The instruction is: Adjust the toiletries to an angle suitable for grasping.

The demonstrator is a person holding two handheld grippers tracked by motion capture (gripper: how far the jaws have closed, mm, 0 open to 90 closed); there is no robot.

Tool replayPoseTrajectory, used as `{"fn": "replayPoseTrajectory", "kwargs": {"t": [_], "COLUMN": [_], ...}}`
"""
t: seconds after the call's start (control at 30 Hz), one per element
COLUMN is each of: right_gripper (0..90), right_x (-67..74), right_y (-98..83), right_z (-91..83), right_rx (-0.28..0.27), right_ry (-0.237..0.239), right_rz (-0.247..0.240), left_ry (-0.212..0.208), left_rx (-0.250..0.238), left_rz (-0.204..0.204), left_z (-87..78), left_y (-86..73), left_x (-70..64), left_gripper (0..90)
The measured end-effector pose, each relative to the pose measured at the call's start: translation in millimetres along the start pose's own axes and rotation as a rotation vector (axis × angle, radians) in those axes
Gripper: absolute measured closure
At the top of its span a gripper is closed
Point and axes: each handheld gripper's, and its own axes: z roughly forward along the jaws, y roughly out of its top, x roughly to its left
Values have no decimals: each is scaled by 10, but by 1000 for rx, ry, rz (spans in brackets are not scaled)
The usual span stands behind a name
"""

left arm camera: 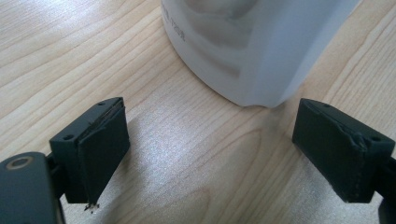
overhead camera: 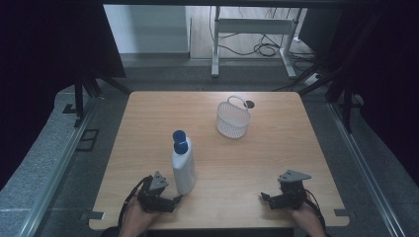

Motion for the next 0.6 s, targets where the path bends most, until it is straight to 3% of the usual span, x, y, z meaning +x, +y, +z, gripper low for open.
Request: {"fn": "replayPoseTrajectory", "kwargs": {"t": [0.4, 0.6], "right_gripper": [0, 0], "right_x": [0, 0], "right_y": [-1, -1], "right_z": [0, -1], "right_rx": [-1, -1], "right_ry": [2, 2], "right_rz": [0, 1], "left_ry": [5, 2], "left_rx": [8, 23], "left_rz": [-6, 2], "left_z": [0, -19], "left_y": [15, 38], "left_x": [-8, -27], "left_gripper": [106, 159]}}
